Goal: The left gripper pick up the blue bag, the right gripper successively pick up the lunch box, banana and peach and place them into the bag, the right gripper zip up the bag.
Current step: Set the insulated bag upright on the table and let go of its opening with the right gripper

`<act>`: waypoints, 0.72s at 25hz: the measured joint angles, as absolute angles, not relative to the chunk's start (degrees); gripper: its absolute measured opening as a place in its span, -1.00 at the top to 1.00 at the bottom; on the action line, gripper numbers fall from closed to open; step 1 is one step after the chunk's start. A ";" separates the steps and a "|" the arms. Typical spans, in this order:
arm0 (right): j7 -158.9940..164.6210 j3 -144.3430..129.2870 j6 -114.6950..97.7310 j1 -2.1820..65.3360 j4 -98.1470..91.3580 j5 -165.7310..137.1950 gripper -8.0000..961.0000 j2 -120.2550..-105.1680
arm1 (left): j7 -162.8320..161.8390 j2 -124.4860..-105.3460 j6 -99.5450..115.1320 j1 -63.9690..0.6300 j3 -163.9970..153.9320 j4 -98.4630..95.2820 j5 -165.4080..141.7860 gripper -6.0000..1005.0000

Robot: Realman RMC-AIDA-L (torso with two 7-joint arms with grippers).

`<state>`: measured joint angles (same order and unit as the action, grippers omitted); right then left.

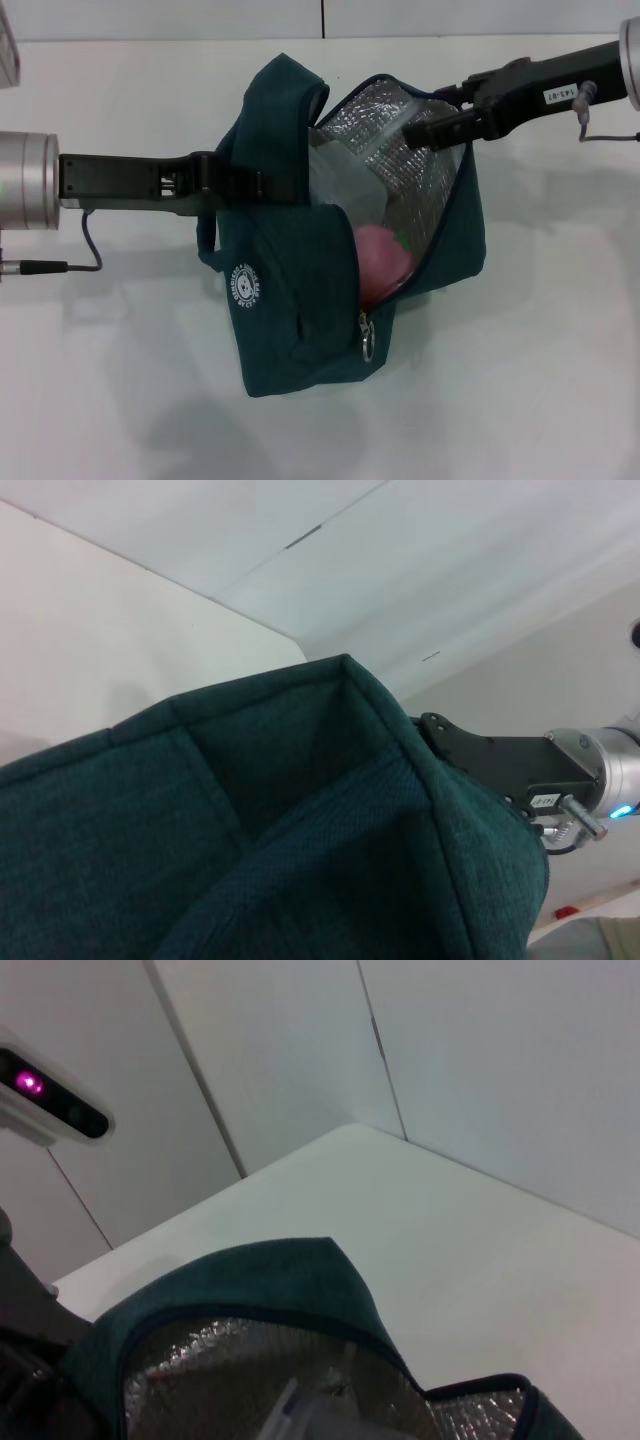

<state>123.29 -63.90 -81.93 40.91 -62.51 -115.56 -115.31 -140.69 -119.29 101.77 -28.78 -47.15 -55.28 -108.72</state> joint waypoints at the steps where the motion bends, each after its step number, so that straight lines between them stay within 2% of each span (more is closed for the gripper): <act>1: 123.29 -63.90 -81.93 40.91 -62.51 -115.56 -0.67 -115.31 | -140.69 -119.29 101.77 -28.78 -47.14 -55.28 -108.72 0.93; 18: 123.38 -64.24 -80.36 40.42 -64.41 -118.94 -0.62 -115.30 | -140.54 -119.26 101.77 -28.94 -47.12 -54.80 -108.77 0.93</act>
<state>123.38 -64.24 -80.36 40.42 -64.41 -118.94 -115.30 -140.54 -119.26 101.77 -28.94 -47.12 -54.80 -108.77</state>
